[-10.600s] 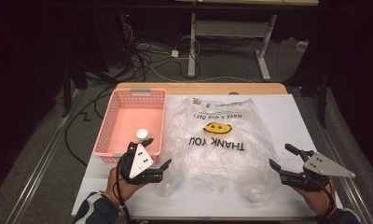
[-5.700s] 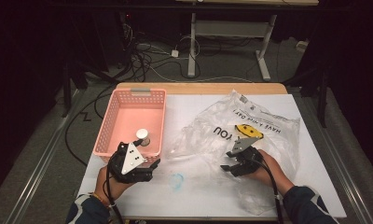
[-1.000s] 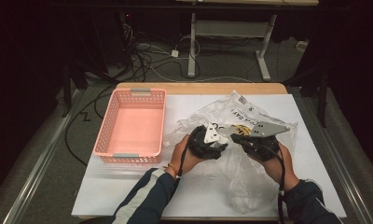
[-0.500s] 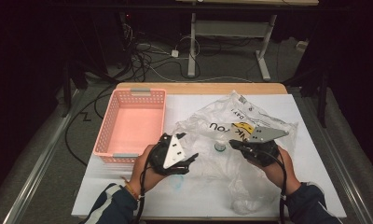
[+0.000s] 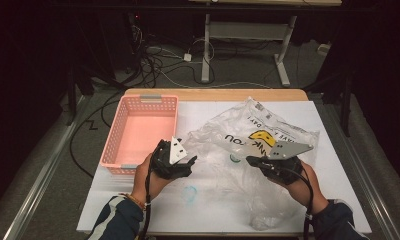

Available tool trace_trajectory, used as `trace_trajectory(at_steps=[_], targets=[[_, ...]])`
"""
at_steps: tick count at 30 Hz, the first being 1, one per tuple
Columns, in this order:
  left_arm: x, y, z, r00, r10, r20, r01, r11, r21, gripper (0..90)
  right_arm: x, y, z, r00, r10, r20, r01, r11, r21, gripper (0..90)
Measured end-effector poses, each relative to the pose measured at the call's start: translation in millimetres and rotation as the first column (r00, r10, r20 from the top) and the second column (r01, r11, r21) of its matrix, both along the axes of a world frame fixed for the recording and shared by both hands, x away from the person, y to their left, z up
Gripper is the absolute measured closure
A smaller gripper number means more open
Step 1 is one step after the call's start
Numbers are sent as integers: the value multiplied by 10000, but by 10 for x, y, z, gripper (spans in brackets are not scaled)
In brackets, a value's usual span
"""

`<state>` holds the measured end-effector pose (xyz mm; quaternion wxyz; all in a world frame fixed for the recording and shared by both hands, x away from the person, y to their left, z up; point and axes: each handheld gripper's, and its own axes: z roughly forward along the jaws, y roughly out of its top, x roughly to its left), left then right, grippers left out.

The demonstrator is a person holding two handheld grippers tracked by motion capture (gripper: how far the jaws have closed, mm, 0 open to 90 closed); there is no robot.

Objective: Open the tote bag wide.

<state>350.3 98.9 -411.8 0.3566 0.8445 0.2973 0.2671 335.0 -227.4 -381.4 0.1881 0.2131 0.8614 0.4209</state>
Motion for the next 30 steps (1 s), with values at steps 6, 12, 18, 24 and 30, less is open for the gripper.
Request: trace_trajectory(at_steps=[6, 12, 18, 24, 30], targets=[[38, -100, -9, 9990, -353, -279, 361, 9989, 286, 588, -3, -122, 25, 9990, -416, 182, 415, 9991, 90, 900], [24, -48, -68, 9951, -602, -790, 617, 9979, 174, 806, 60, -192, -36, 9963, -827, 222, 825, 9966, 91, 893], [-13, -32, -72, 9914, -983, -860, 980, 9952, -81, 864, -29, -232, -76, 9936, -854, 746, 856, 9963, -3, 508], [-48, -59, -91, 9888, -1250, -812, 1255, 9921, 8, 865, -337, -293, -83, 9928, -431, 1116, 410, 9989, 216, 457], [-56, -70, -109, 9889, -1285, -749, 1289, 9917, 13, 865, -672, -319, -254, 9983, 425, 387, -441, 9982, 413, 428]])
